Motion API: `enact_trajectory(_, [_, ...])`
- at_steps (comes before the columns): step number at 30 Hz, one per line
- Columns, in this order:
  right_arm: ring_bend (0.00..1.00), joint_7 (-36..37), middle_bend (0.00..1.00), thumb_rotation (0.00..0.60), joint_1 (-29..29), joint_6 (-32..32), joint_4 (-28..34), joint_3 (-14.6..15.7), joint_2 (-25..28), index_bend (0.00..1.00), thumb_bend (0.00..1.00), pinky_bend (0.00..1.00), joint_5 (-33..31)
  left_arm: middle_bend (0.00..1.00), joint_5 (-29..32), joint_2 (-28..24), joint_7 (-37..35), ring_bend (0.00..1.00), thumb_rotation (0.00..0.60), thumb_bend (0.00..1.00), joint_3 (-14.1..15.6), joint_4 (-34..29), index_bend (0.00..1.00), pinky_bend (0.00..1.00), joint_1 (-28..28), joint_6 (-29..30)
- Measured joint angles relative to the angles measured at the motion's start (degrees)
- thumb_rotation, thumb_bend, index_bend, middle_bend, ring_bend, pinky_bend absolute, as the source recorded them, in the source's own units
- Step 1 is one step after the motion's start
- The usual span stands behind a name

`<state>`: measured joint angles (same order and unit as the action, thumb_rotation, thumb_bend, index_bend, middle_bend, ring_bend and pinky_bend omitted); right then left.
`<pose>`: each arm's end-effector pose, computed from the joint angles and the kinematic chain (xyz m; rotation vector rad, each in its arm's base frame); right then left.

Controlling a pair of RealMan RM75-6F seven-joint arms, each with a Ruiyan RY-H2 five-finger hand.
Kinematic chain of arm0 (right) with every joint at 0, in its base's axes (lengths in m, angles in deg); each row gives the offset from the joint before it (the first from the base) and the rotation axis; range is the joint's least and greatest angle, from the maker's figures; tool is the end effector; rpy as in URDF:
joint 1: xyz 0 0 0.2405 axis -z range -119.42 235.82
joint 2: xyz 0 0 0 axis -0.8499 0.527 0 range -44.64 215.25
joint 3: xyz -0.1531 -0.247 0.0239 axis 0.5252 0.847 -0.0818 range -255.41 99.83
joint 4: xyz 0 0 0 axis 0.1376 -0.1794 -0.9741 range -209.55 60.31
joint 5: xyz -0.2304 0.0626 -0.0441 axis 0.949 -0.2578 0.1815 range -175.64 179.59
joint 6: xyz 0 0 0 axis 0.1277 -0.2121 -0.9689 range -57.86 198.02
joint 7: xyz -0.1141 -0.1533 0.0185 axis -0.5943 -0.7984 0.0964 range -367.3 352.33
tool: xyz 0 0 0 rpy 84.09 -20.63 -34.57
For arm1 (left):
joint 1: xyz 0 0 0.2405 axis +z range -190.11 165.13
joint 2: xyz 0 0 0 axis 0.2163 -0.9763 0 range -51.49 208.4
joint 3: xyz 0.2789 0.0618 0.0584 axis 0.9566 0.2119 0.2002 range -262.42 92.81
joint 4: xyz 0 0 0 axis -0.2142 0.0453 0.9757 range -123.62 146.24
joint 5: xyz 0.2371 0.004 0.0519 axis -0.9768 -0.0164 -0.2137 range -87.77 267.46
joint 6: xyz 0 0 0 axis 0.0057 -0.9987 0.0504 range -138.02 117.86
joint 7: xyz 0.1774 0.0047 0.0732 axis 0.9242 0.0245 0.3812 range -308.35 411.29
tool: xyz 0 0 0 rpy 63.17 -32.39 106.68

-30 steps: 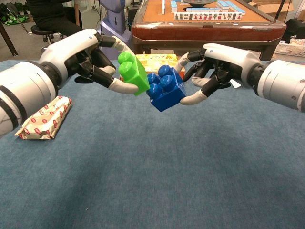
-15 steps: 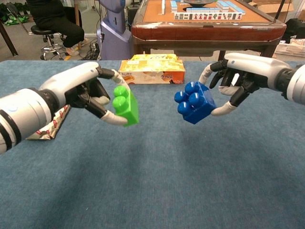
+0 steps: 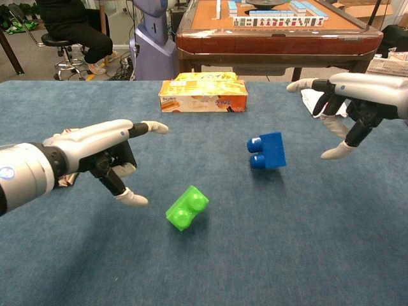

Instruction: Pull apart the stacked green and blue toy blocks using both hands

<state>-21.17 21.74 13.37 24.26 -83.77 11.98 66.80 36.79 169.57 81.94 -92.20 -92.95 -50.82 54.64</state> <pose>-0.2052 -0.3773 0.0048 1.8258 -1.0773 0.8862 -0.1279 0.3324 -0.0853 -1.8179 -1.2206 -0.9360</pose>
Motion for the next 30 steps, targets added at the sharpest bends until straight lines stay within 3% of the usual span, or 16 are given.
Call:
enact_trajectory(4, [0.36,-0.2,0.36,0.6,2.6,-4.4,1.2,0.8,2.4,0.0,0.0,0.55,2.5,0.64,-2.3,-1.9,0.0,0.68,0.6,0.03,1.0,-0.9,0.03,0.93,1.3,2.7])
enact_trajectory(8, [0.25,1.2,0.26,0.6,5.7,-8.9,1.5,2.0,5.5,0.02,0.0,0.42,6.9,0.56,-7.5,-4.3,-2.4,0.55,0.6,0.03,2.2,-0.9,0.1,0.79,3.8,6.0])
enact_trajectory(11, [0.24,3.4,0.25,0.6,8.4,-12.6,0.8,2.9,7.4,0.04,0.0,0.39,10.6,0.53,-11.9,-7.1,-5.9,0.49,0.6,0.03,3.3,-0.2,0.24,0.77,6.3,8.9])
enact_trajectory(14, [0.24,6.6,0.25,0.6,11.0,-16.7,-0.6,3.7,8.8,0.07,0.0,0.37,13.8,0.49,-14.7,-10.5,-8.3,0.44,0.6,0.03,4.3,1.4,0.31,0.71,8.7,11.3])
enact_trajectory(19, [0.24,13.3,0.25,0.6,15.1,-21.9,-5.2,4.8,9.5,0.11,0.0,0.37,17.8,0.41,-17.3,-15.6,-14.5,0.34,0.6,0.03,5.5,5.0,0.32,0.55,12.7,14.2])
enact_trajectory(23, [0.24,17.4,0.29,0.6,18.1,-25.5,-9.1,5.1,9.4,0.2,0.0,0.37,19.6,0.31,-19.9,-20.5,-17.1,0.25,0.6,0.03,7.1,8.1,0.3,0.4,16.1,16.7])
enact_trajectory(30, [0.25,22.2,0.32,0.6,22.4,-29.4,-13.4,5.6,9.0,0.27,0.0,0.37,21.2,0.3,-23.3,-27.4,-23.8,0.25,0.6,0.03,9.6,11.3,0.3,0.39,23.6,22.6])
